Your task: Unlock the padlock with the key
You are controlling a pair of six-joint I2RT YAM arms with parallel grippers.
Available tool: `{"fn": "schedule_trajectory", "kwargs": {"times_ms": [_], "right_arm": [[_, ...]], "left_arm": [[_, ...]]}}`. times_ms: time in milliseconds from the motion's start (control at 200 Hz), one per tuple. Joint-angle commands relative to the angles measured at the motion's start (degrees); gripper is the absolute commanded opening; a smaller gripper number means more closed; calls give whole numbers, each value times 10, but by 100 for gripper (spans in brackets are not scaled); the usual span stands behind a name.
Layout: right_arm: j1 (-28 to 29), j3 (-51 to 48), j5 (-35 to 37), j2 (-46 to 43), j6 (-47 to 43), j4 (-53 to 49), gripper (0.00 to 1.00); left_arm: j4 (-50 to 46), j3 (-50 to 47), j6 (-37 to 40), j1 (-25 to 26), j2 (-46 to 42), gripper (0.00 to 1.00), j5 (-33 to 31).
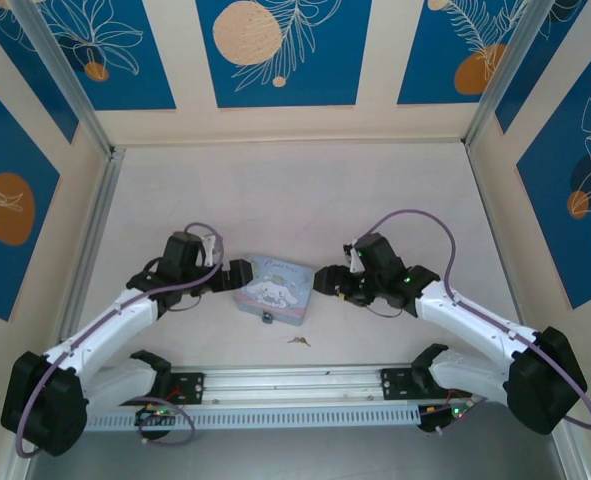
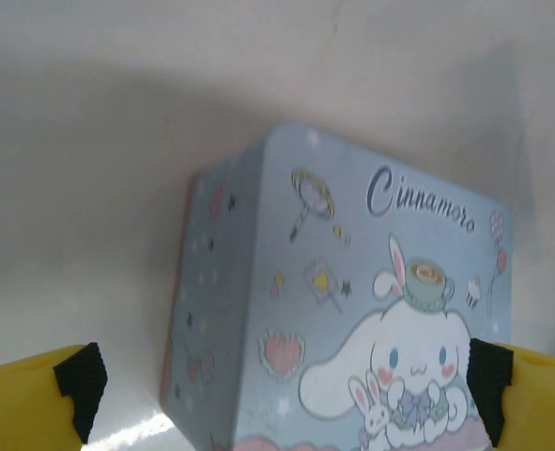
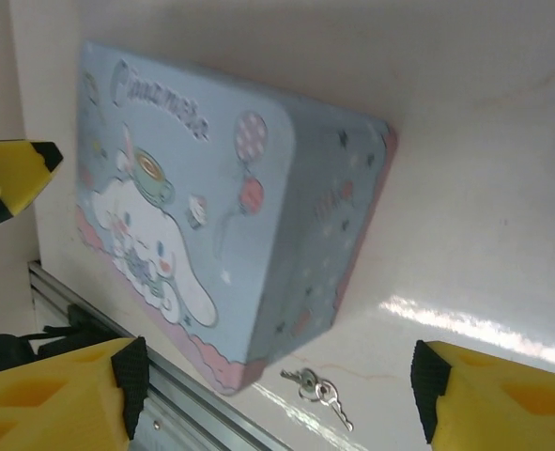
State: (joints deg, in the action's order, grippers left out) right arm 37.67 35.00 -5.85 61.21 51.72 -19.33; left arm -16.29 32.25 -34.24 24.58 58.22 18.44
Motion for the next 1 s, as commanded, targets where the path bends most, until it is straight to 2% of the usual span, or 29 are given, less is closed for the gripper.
{"fn": "schedule_trajectory", "kwargs": {"times_ms": [0, 125, 365, 575, 995], "right_arm": [[35, -20, 41, 4, 62, 15, 73], [57, -13, 48, 40, 75, 49, 70], [76, 46, 65, 119, 77, 54, 63], [44, 82, 73, 160, 70, 56, 37], [-56, 142, 31, 228, 65, 76, 33]], "left_arm": [[10, -21, -35, 16, -28, 100, -13], [37, -33, -48, 30, -24, 100, -12], [79, -22, -58, 70, 22, 100, -25], [115, -10, -69, 103, 61, 100, -38], [176, 68, -85, 149, 175, 100, -63]]}}
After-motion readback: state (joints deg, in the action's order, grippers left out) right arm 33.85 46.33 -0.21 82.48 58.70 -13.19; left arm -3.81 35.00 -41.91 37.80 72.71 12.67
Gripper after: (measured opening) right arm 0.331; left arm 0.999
